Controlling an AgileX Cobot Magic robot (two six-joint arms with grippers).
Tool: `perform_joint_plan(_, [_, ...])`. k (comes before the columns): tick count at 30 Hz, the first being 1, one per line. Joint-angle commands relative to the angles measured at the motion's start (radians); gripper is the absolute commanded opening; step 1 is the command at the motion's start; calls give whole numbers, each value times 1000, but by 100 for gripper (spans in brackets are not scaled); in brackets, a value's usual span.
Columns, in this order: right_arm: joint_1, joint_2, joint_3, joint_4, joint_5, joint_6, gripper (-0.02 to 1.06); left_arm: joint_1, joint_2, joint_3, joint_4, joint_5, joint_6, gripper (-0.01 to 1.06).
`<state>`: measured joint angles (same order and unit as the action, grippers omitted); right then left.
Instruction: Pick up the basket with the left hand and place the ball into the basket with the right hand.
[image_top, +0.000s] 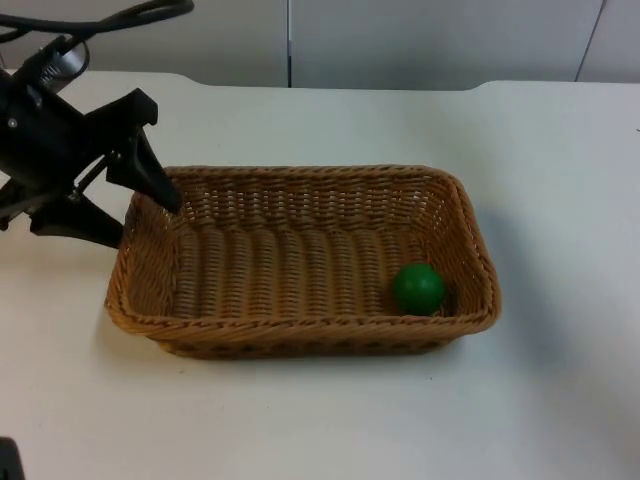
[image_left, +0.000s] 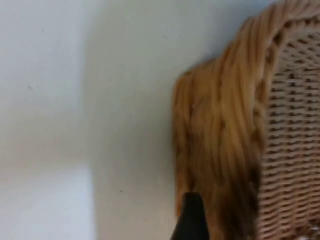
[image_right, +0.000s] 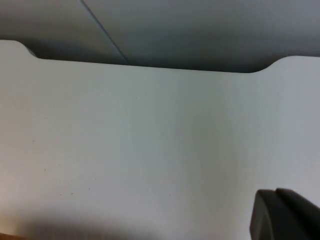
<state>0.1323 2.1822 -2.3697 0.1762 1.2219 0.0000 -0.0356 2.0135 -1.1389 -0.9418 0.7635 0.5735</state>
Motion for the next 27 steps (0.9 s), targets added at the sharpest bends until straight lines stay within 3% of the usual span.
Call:
perform_joint_plan(1, [-7,-8,-6,6,-1,0,0,-8,-5,0,52,-25,-6,64])
perform_joint_plan(3, [-7,-8,-6,6,-1,0,0,-8,-5,0,113,-48,-23,64])
perform_joint_plan(10, [-7,-8,-6,6,-1,-6,0,-8,-5,-5,130,-91,-30,64])
perform_joint_plan(20, [-7,-8,-6,4,-1,-8,0,-8,-19,-128,131,35,-34,63])
perform_joint_plan(23, [-7,-8,-6,2,-1,-6,0,-8,-47,-162,161,35,-54,54])
perform_joint_plan(24, [-7,-8,-6,-3,-1,-6,0,-8,-69,-181,184,35,-62,46])
perform_joint_plan(27, [-7,-17,-6,-69,-1,24,0,-8,-149,-227,257,25,-65,6])
